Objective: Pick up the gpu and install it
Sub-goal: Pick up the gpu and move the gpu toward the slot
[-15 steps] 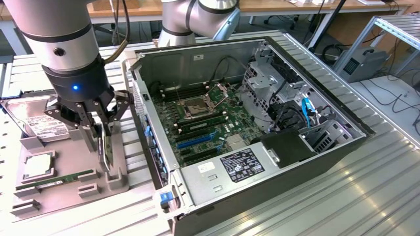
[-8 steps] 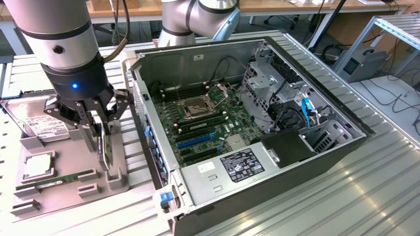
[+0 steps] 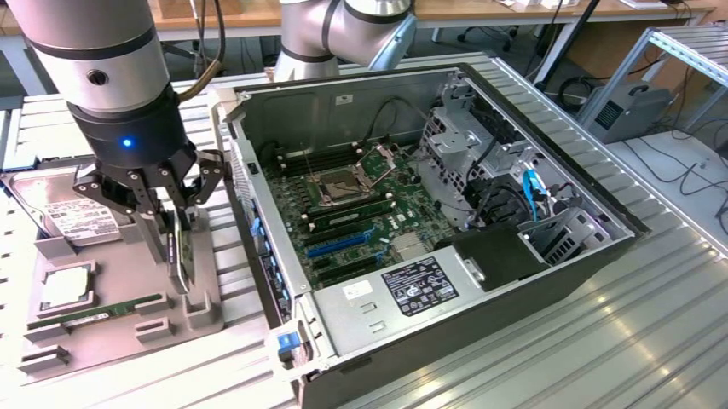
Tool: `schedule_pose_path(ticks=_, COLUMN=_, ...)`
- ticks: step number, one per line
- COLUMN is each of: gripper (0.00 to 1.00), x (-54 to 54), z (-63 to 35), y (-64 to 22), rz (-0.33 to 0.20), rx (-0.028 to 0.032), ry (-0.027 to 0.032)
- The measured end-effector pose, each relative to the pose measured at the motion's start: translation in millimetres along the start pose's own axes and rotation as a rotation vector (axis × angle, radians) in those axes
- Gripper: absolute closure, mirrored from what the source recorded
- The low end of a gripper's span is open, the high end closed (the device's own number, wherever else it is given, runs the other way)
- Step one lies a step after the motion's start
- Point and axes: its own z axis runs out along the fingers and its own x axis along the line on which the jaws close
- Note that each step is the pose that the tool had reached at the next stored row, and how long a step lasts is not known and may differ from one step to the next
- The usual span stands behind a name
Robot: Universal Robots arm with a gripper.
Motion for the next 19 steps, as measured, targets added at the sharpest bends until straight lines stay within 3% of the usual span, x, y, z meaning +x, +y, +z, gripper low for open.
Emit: schedule_pose_path(ticks=19, gripper=0.73, x=-0.3, z=-11.1, y=0.0, rz=0.0, rx=0.0, ry=0.0)
